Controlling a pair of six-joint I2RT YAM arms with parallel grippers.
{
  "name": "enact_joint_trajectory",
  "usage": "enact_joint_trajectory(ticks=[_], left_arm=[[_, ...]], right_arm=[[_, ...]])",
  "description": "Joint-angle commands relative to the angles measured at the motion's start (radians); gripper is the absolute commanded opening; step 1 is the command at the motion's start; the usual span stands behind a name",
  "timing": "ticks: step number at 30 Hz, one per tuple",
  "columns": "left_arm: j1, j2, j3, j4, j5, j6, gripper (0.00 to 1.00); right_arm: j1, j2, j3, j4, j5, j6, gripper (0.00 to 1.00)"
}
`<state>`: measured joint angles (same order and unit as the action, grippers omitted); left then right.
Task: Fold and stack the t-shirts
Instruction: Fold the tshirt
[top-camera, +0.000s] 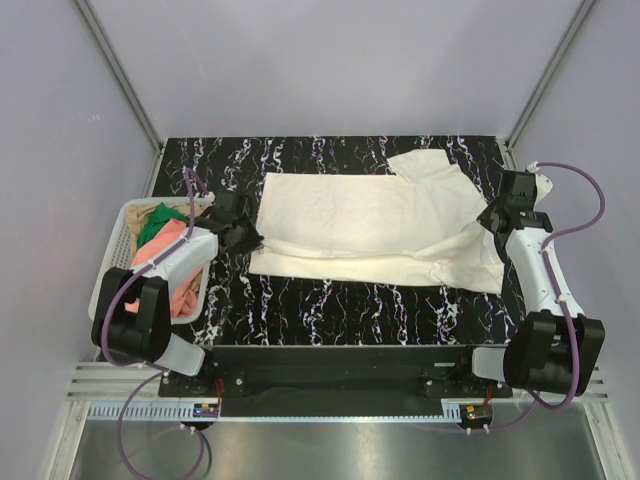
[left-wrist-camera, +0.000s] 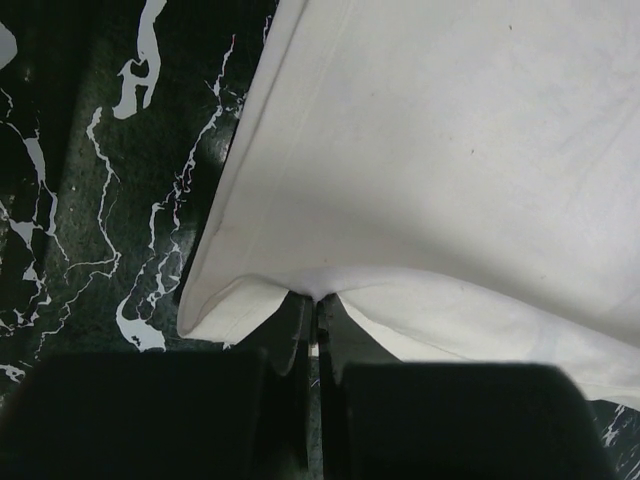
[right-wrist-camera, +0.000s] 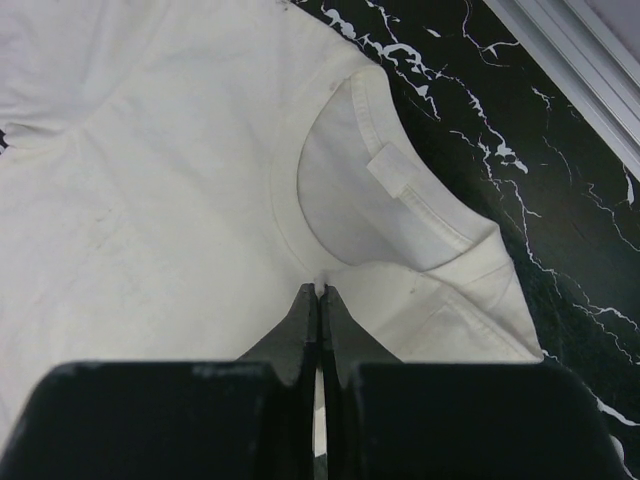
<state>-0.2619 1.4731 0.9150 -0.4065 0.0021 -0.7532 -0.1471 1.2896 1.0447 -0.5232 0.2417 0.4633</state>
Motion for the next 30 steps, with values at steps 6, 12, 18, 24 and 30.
enact_joint_trajectory(ticks=[6, 12, 18, 24, 30], left_arm=[[0.003, 0.047, 0.068, 0.017, -0.045, 0.012, 0.03], [0.001, 0.069, 0.084, 0.012, -0.060, 0.011, 0.17], [-0.007, 0.066, 0.119, -0.018, -0.088, 0.020, 0.34], [-0.098, 0.020, 0.160, -0.049, -0.174, 0.083, 0.37], [-0.155, 0.023, 0.118, -0.058, -0.206, 0.100, 0.41]], right_arm=[[-0.005, 0.047, 0.041, 0.072, -0.016, -0.038, 0.00], [-0.005, 0.059, 0.044, 0.069, 0.013, -0.038, 0.00], [-0.005, 0.065, 0.069, 0.072, -0.028, -0.014, 0.00], [-0.005, 0.086, 0.064, 0.097, -0.079, 0.003, 0.00], [-0.005, 0.102, 0.071, 0.100, -0.096, 0.011, 0.00]])
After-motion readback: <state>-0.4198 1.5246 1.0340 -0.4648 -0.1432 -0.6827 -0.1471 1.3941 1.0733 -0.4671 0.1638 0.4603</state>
